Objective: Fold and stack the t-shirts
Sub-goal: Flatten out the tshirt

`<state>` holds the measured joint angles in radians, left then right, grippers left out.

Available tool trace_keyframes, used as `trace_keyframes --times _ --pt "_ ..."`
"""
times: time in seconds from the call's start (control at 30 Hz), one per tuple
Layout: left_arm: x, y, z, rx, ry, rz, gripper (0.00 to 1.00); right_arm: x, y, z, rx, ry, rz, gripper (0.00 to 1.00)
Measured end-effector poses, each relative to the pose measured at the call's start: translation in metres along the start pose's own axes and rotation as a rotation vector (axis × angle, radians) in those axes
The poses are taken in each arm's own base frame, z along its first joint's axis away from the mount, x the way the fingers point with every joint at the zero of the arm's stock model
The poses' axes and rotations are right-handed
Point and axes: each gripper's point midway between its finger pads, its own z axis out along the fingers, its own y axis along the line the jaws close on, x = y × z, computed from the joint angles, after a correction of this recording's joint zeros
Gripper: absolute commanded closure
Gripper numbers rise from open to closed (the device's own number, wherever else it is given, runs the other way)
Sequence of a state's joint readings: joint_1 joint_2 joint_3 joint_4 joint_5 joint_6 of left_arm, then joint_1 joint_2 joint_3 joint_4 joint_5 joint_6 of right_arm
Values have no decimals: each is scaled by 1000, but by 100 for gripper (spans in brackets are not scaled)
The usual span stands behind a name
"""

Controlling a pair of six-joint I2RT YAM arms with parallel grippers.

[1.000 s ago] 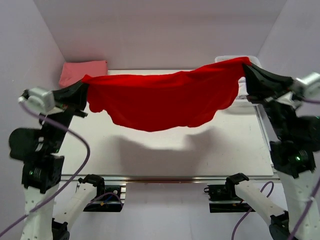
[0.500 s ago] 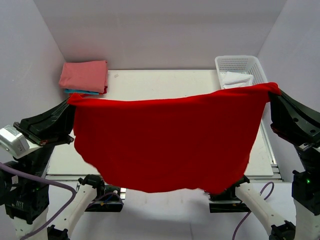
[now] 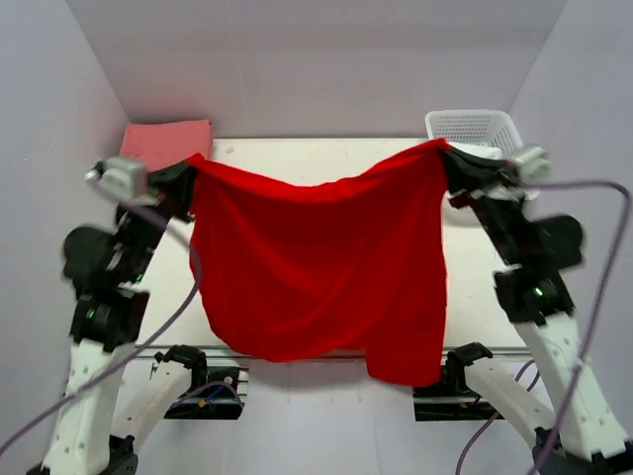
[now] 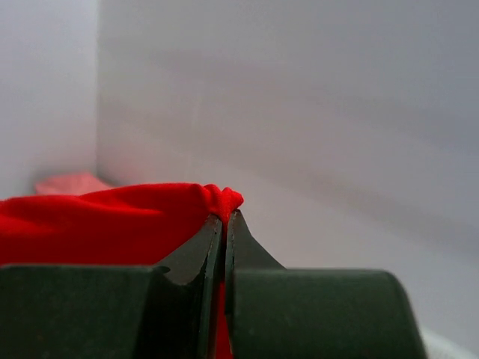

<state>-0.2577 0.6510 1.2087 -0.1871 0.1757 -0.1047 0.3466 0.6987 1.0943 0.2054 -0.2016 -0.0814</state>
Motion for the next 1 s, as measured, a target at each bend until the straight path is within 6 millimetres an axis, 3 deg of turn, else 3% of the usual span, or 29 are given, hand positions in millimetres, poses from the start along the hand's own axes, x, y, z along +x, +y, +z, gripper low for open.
trace_keyframes --times 0.13,0.27,0.37,0.5,0.7,1.0 --pt "79 36 37 -138 179 -22 100 91 -14 28 65 179 47 100" --pt "175 65 57 -244 380 -29 100 181 -27 37 156 367 93 100" --pt "241 85 67 -315 528 -25 100 237 -33 39 205 480 114 100" --pt "310 107 74 -396 670 -6 100 300 -41 39 263 602 117 100" --pt "378 135 107 -474 764 22 100 367 -61 66 326 703 103 100" --pt "437 173 176 -528 759 54 100 443 -97 107 420 739 47 100"
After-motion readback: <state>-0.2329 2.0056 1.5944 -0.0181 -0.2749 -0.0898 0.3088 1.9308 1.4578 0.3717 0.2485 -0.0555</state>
